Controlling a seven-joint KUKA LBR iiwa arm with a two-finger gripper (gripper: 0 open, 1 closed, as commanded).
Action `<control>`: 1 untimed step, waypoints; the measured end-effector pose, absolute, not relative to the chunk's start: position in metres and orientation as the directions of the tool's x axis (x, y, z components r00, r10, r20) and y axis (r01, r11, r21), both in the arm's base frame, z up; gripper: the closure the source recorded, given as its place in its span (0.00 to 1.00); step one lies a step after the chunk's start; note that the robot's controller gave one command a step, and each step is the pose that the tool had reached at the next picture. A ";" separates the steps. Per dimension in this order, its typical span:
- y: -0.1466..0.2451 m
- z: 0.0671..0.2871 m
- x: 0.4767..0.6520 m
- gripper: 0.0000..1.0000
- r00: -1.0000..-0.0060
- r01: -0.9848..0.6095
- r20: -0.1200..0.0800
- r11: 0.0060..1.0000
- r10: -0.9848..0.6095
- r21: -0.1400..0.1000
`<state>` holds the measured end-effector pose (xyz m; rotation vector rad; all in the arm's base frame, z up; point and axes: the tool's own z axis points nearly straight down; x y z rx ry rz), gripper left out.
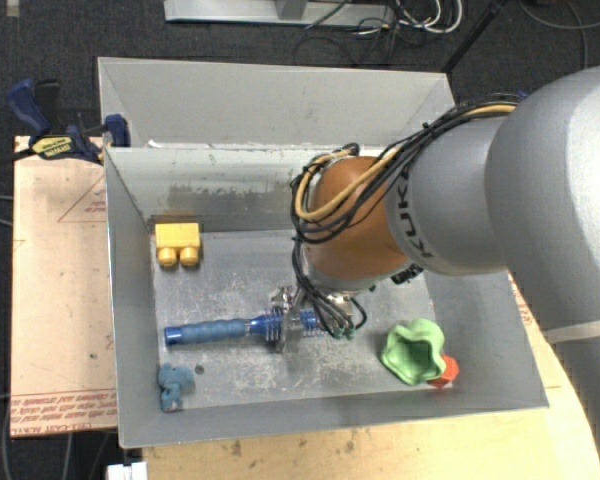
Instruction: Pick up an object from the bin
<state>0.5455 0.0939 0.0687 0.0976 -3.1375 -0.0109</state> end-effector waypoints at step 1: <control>0.094 0.100 0.546 1.00 -0.998 -0.062 -0.003 0.998 -0.062 0.002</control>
Offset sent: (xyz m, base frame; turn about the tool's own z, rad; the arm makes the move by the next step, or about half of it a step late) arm 0.0001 0.0000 0.0302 0.0000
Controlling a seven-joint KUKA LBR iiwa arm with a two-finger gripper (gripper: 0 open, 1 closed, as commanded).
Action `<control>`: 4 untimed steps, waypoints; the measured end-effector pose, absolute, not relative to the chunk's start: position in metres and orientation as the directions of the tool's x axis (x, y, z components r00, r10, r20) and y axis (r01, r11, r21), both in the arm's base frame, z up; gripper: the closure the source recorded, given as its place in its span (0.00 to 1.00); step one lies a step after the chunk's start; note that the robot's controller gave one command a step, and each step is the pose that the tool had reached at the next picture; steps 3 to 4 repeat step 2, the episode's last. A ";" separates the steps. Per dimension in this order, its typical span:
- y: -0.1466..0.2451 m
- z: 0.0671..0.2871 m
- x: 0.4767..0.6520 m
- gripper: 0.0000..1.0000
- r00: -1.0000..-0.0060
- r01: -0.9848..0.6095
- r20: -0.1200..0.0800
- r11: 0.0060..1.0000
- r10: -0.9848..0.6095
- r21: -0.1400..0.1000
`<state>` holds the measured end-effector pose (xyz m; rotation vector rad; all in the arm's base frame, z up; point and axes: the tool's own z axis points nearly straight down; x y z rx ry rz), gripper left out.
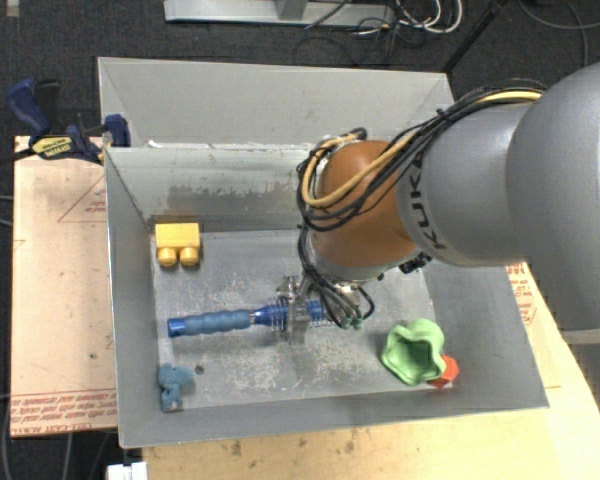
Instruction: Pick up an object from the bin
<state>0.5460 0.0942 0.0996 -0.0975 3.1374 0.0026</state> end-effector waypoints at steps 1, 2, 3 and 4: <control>0.094 0.154 0.547 1.00 -0.998 -0.061 -0.006 0.998 -0.061 0.001; 0.095 0.184 0.548 1.00 -0.998 -0.059 -0.004 0.998 -0.059 0.001; 0.095 0.184 0.548 1.00 -0.998 -0.059 -0.004 0.998 -0.059 0.001; 0.095 0.184 0.548 1.00 -0.998 -0.059 -0.004 0.998 -0.059 0.001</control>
Offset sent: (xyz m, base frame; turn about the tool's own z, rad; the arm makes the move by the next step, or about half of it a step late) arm -0.0001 0.0000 0.0517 0.0000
